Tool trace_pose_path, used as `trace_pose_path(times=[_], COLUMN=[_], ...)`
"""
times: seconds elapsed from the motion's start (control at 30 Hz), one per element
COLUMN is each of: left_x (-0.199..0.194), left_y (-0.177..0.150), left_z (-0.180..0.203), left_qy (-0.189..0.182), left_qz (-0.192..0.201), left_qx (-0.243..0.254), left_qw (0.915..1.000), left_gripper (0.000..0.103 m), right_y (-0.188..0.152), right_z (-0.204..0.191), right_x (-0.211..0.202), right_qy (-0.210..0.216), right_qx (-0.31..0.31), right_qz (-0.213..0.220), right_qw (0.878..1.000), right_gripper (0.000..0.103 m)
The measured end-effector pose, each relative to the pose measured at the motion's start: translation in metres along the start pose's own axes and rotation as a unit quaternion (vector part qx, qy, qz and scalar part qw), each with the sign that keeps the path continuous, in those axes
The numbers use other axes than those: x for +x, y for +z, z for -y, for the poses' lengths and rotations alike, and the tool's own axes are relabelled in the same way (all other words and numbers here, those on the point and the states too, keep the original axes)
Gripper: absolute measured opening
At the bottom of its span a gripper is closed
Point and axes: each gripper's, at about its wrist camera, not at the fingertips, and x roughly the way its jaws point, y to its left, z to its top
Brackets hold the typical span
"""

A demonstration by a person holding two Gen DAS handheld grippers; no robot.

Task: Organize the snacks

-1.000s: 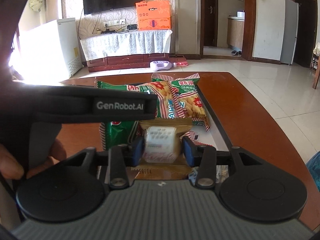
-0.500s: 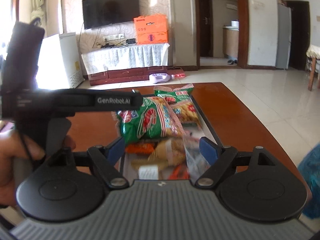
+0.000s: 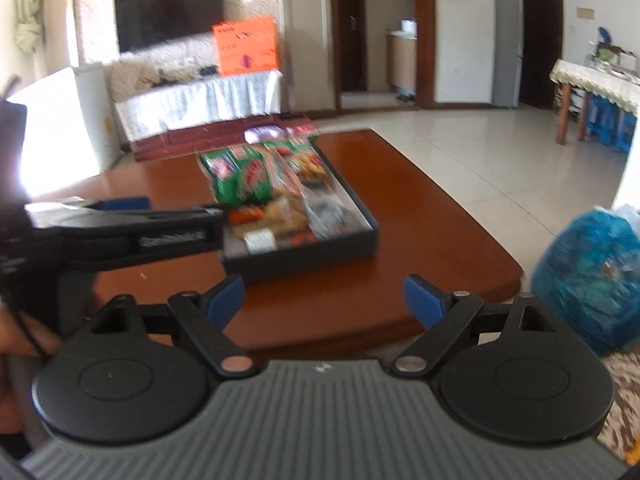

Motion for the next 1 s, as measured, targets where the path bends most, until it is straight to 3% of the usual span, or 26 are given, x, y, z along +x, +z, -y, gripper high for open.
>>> trace_pose_path(times=[0.33,0.7,0.87,1.0], left_x=[-0.016,-0.021,-0.031,-0.03], left_y=[-0.013,-0.004,-0.002,0.0], left_z=[-0.004,-0.001,-0.002,0.002], left_qy=[0.02,0.022,0.004,0.026], left_qz=[-0.023,-0.01,0.027,0.026], left_qx=[-0.004,0.002,0.001,0.012], left_qw=[0.9995,0.9997,0.9996,0.9993], left_gripper=[0.09,0.099,0.103,0.103], right_y=[-0.013,-0.014,-0.015,-0.015], right_z=[0.001,-0.001,0.0,-0.001], right_x=[0.008,0.011,0.013,0.013], right_qy=[-0.022,-0.021,-0.017,-0.016], right_qx=[0.002,-0.004,-0.006,-0.01], right_qz=[-0.022,-0.039,-0.047,-0.049], right_qw=[1.0,0.999,0.999,0.999], right_gripper=[0.089,0.089,0.089,0.089])
